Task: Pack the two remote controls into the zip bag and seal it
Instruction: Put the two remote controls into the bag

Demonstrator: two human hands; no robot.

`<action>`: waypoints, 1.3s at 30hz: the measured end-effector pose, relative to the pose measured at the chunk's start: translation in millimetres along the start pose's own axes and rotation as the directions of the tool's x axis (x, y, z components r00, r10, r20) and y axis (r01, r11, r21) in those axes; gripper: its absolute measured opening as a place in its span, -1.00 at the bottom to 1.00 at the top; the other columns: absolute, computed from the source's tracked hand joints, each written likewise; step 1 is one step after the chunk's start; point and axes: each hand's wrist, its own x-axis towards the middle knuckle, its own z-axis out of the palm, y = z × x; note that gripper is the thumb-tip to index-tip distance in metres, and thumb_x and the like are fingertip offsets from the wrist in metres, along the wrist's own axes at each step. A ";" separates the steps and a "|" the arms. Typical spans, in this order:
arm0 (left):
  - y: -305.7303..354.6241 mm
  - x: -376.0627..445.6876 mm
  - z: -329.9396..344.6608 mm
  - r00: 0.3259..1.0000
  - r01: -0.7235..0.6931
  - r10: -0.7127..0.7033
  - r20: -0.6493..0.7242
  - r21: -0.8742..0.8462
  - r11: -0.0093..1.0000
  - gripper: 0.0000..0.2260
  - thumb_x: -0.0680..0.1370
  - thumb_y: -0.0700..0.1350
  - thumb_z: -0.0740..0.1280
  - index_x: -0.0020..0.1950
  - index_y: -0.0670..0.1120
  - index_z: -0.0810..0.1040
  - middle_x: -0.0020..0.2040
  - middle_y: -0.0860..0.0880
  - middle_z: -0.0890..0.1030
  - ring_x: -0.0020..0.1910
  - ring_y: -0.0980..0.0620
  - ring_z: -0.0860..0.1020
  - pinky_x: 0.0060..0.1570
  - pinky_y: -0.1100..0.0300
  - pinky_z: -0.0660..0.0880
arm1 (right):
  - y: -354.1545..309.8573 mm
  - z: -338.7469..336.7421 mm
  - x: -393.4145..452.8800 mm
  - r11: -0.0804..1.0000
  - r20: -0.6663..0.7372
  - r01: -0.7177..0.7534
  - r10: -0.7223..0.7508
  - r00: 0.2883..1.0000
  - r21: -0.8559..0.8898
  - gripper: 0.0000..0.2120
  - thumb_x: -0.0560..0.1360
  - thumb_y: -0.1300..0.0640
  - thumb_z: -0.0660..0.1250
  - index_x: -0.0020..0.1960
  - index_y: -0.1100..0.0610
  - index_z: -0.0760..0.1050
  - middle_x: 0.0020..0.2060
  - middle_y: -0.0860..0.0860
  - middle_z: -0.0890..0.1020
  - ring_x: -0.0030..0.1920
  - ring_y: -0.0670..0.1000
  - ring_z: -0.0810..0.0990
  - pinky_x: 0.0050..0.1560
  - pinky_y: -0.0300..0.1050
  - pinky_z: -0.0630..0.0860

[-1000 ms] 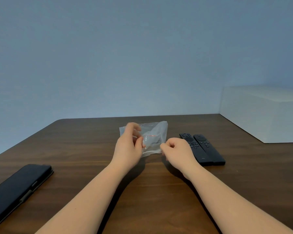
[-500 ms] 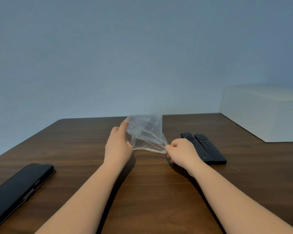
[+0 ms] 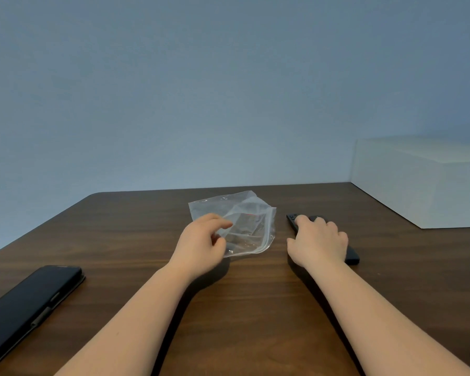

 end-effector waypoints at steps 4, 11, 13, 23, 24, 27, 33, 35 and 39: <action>-0.3 -1.3 2.0 0.999 -0.035 0.034 0.036 0.011 0.999 -0.71 0.49 -0.20 0.23 0.17 0.02 0.53 -0.03 0.17 0.51 -0.28 0.15 0.48 -0.12 0.25 0.41 | 0.7 1.0 2.3 0.999 0.065 -0.038 0.040 0.997 -0.032 -0.65 0.50 -0.01 0.26 0.27 -0.03 0.36 0.20 0.08 0.51 0.25 0.16 0.41 0.21 0.08 0.32; -3.9 -1.9 5.1 0.997 -0.048 0.046 0.068 0.018 0.999 -0.65 0.50 -0.26 0.23 0.24 0.03 0.47 0.06 0.06 0.52 -0.27 0.16 0.43 -0.12 0.23 0.39 | 2.2 0.3 2.4 0.996 0.094 -0.084 0.085 0.992 -0.015 -0.63 0.50 0.02 0.26 0.29 -0.03 0.33 0.23 0.10 0.51 0.27 0.20 0.38 0.22 0.11 0.32; -4.3 -0.7 4.4 0.999 -0.049 0.049 0.006 0.014 0.999 -0.70 0.52 -0.24 0.25 0.22 -0.02 0.49 0.05 0.02 0.52 -0.21 0.09 0.44 -0.10 0.23 0.38 | 3.4 0.3 2.6 0.995 0.122 -0.095 0.092 0.988 0.022 -0.59 0.50 0.05 0.26 0.32 -0.02 0.29 0.24 0.13 0.49 0.27 0.21 0.39 0.20 0.12 0.36; -7.0 1.8 5.7 0.998 -0.022 0.024 -0.059 0.034 0.999 -0.75 0.52 -0.26 0.24 0.18 -0.13 0.54 0.09 -0.04 0.57 0.01 0.05 0.48 0.05 0.27 0.35 | 3.8 -9.1 3.1 0.873 -0.183 0.073 0.019 0.983 0.482 -0.58 0.53 0.11 0.25 0.38 0.08 0.32 0.16 0.15 0.55 0.06 0.15 0.55 -0.09 -0.02 0.50; -8.4 1.4 7.3 1.000 -0.008 0.008 -0.015 0.032 0.999 -0.70 0.52 -0.30 0.20 0.22 -0.13 0.51 0.14 -0.03 0.54 0.10 0.03 0.46 0.10 0.27 0.33 | 2.4 -12.5 1.2 0.819 -0.273 0.154 0.003 0.962 0.552 -0.58 0.53 0.12 0.26 0.37 0.08 0.34 0.16 0.12 0.57 0.08 0.12 0.55 -0.03 -0.03 0.49; -11.2 0.3 11.5 0.998 0.019 -0.023 0.066 0.062 0.998 -0.64 0.50 -0.34 0.14 0.28 -0.16 0.43 0.26 -0.06 0.45 0.24 -0.04 0.40 0.18 0.25 0.30 | -8.4 -24.1 -9.8 0.665 -0.407 0.347 -0.071 0.911 0.661 -0.61 0.52 0.12 0.31 0.34 0.04 0.41 0.14 -0.07 0.57 0.13 -0.05 0.52 0.10 -0.16 0.43; -12.6 2.0 12.8 0.987 0.148 -0.154 0.045 0.125 0.981 -0.61 0.51 -0.31 0.14 0.34 -0.15 0.34 0.35 -0.07 0.36 0.24 -0.08 0.41 0.16 0.05 0.44 | -22.2 -26.9 -27.1 0.681 -0.203 0.444 -0.406 0.891 0.582 -0.68 0.49 0.09 0.33 0.24 -0.06 0.53 0.12 -0.11 0.62 0.10 -0.06 0.55 0.12 -0.08 0.52; -12.7 2.7 10.6 0.977 0.210 -0.211 -0.011 0.144 0.967 -0.63 0.51 -0.30 0.14 0.32 -0.13 0.35 0.34 -0.06 0.37 0.20 -0.09 0.44 0.09 0.03 0.47 | -23.1 -28.2 -28.4 0.721 -0.128 0.482 -0.489 0.863 0.497 -0.68 0.49 0.08 0.31 0.24 -0.06 0.53 0.17 -0.12 0.60 0.16 -0.05 0.53 0.17 -0.07 0.49; -11.6 3.1 8.1 0.970 0.243 -0.236 -0.065 0.135 0.961 -0.62 0.49 -0.32 0.16 0.29 -0.13 0.36 0.35 -0.06 0.37 0.21 -0.11 0.43 0.05 0.02 0.47 | -26.0 -29.1 -28.9 0.808 -0.001 0.489 -0.518 0.856 0.328 -0.66 0.47 0.06 0.28 0.24 -0.03 0.52 0.20 -0.09 0.57 0.19 0.00 0.51 0.17 -0.03 0.50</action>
